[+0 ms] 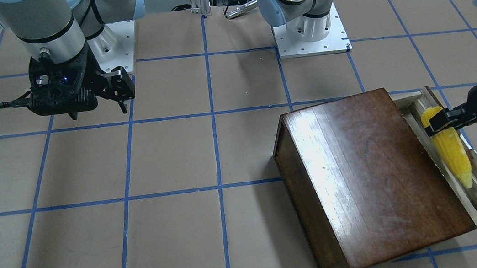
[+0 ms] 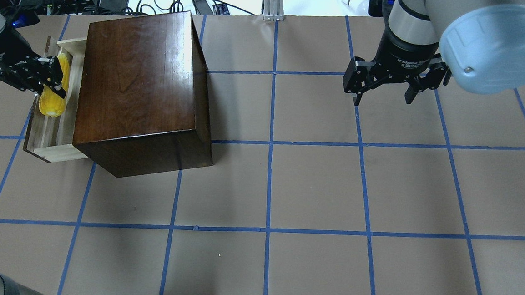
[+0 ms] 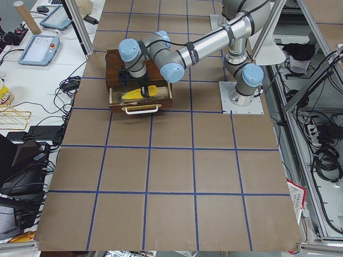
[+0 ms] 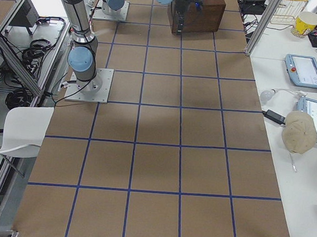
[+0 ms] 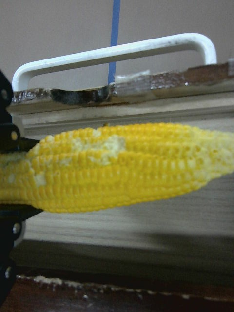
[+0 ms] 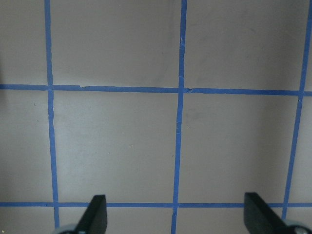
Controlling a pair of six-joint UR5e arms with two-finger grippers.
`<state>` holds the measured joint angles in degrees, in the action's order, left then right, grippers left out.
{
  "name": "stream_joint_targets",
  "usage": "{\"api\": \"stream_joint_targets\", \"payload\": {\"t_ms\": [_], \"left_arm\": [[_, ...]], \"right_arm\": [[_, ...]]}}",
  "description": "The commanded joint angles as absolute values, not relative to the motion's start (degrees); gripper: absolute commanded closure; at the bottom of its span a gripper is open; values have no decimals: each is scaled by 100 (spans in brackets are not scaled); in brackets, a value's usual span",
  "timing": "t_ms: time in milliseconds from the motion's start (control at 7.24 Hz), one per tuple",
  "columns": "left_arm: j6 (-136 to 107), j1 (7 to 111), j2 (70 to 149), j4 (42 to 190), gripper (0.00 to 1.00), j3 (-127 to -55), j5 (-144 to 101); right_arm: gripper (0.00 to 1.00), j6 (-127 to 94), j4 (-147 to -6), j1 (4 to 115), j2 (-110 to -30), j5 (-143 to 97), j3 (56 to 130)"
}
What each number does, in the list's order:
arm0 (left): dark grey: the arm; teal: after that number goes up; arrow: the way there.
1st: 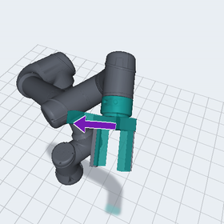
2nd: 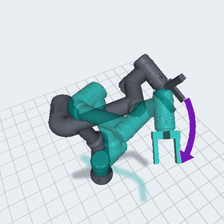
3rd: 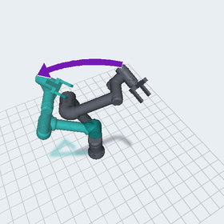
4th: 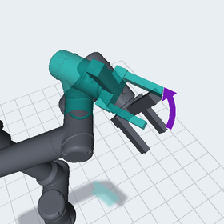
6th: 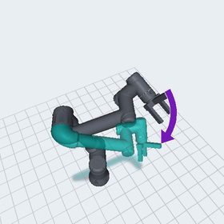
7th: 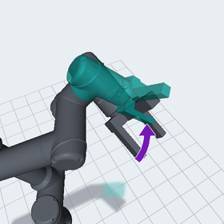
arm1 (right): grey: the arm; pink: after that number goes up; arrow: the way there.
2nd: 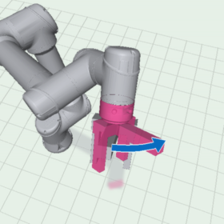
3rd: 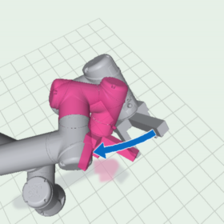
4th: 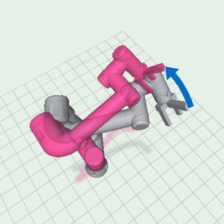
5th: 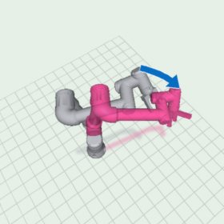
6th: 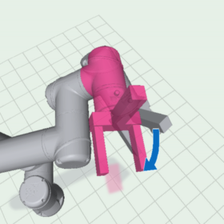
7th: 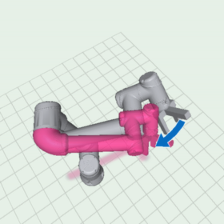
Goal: Open drawer and put corn inside
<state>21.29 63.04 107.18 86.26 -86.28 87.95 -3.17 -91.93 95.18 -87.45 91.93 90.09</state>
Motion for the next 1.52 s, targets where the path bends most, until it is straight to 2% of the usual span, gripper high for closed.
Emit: {"api": "stream_joint_targets", "payload": {"t_ms": [0, 276, 691, 1382], "left_arm": [[2215, 6302, 10696, 8622, 0, -8561, 9000], [2224, 6302, 10565, 8622, 0, -8526, 9009], [2163, 6468, 10267, 9288, 0, -7913, 9009], [1189, 8425, 9370, 9668, 0, -7954, 9271]], "right_arm": [[0, -316, -9193, 9527, -8745, 9193, 9009], [0, -316, -9193, 9519, -8745, 9193, 9009], [0, -316, -9193, 9519, -8745, 9193, 9009], [0, -316, -9193, 9519, -8745, 9193, 9009]]}}
